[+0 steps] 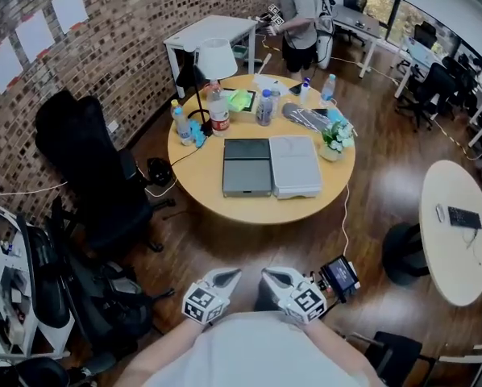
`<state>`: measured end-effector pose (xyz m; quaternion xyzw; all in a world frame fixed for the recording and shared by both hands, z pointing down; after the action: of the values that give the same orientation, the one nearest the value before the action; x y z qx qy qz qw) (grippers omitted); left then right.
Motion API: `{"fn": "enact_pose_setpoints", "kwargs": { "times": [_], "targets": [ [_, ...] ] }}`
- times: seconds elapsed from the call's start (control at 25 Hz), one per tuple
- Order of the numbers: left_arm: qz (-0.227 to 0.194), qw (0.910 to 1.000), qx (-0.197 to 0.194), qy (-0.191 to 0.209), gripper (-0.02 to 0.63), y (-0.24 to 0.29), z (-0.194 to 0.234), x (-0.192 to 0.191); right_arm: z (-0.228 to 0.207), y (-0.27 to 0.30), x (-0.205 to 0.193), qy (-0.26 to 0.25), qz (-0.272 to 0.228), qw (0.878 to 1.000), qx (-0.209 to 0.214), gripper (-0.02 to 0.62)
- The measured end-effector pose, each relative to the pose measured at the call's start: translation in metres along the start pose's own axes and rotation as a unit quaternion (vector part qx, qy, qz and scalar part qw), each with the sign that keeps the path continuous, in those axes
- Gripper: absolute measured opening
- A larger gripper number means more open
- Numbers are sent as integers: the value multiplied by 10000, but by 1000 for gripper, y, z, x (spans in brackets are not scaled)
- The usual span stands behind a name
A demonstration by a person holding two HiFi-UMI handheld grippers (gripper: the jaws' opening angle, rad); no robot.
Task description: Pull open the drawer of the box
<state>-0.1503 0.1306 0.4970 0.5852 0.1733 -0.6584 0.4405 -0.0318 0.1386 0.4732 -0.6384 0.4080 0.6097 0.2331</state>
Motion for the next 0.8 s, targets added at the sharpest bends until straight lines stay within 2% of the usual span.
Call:
{"fn": "enact_pose_setpoints", "kwargs": {
  "times": [0.28, 0.52, 0.8],
  "targets": [
    [57, 9996, 244, 145, 5, 45, 21, 32, -54, 13, 13, -111, 4, 9997, 229, 2],
    [195, 9983, 477, 264, 5, 80, 36, 44, -100, 19, 12, -176, 130, 9993, 303, 2],
    [272, 9965, 786, -51, 5, 113, 52, 48, -139, 18, 18, -347, 189, 9984, 406, 2]
  ]
}}
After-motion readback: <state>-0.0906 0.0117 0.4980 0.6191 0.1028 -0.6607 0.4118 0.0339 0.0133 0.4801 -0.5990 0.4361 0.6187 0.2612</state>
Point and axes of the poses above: the fingertips, and each gripper's own axes: y forward along the fingers, z to its left, x out of its top, the point moved 4 cm from there along -y, backward along the fingers, and after that the axes turned 5 degrees about -z, right-handed, at the moved point
